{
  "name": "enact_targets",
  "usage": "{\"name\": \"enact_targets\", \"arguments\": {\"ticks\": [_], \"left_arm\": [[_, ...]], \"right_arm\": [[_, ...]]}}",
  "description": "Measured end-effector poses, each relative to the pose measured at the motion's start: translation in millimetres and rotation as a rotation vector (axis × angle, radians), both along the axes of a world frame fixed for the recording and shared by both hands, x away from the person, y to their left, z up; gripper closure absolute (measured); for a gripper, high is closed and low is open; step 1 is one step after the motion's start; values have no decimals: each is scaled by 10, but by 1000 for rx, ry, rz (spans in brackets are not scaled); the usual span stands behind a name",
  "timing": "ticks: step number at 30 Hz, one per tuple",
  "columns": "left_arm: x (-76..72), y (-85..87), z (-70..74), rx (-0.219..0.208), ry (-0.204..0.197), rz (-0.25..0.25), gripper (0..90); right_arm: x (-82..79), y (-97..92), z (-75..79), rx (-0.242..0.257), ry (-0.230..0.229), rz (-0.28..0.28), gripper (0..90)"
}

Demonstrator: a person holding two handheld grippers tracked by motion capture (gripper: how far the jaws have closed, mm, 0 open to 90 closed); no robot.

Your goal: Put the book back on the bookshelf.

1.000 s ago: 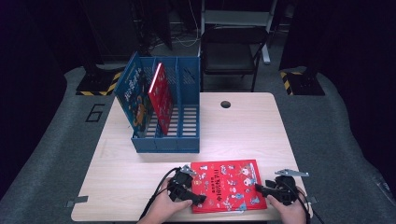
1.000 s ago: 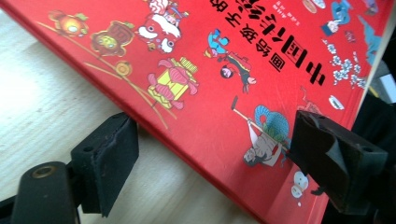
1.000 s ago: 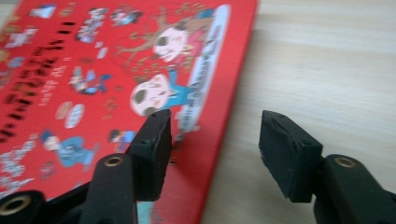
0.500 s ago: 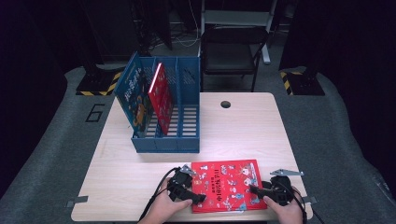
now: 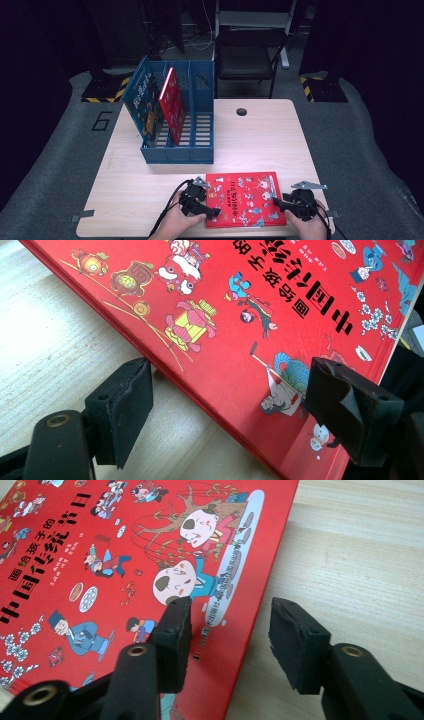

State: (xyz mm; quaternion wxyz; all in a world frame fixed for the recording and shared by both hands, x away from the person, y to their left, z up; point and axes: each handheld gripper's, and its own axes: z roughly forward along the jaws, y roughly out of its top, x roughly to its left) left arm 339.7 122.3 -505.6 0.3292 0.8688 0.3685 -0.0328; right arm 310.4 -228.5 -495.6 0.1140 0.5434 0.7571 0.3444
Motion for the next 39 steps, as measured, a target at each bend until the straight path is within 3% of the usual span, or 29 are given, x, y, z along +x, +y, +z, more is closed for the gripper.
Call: {"name": "enact_targets", "arguments": {"ticks": [4,11,15,16,17,19,21,22,25,27,28,31,32,33,35,39], "left_arm": [[-1,2,-2,-4,-3,1,193],[-29,-36,-10,-19,5,4,150],[-19,-24,-13,-97,55,14,155],[-16,-21,-20,-132,54,16,153],[-13,-16,-6,-138,59,12,153],[-21,-34,1,-119,46,-10,160],[-39,-77,-14,-136,58,-5,154],[-38,-86,-6,-113,59,-11,145],[-40,-97,-7,-113,63,-6,140],[-35,-100,-24,-144,60,-6,145],[-34,-96,-6,-124,65,-11,147],[-44,-106,2,-139,61,-2,151],[-43,-105,4,-141,56,-5,153],[-52,-108,35,-108,60,6,155],[-43,-102,19,-141,60,1,161],[-37,-81,41,-136,68,0,179]], "right_arm": [[-8,22,-2,-1,-4,7,578],[17,-34,-41,56,32,-10,566],[14,-11,-47,35,27,-8,576],[18,-10,-54,29,24,-3,580],[20,-6,-61,25,26,-1,583],[25,-9,-66,29,32,-1,583],[30,-27,-75,52,44,-8,582],[32,-37,-81,68,52,-15,581],[33,-53,-90,92,66,-26,581],[36,-55,-93,87,58,-22,582],[36,-53,-93,86,58,-23,582],[40,-66,-103,104,65,-29,577],[40,-73,-108,118,72,-35,571],[42,-77,-116,137,81,-45,546],[65,-83,-156,170,93,-40,461],[69,-75,-160,188,105,-50,456]]}}
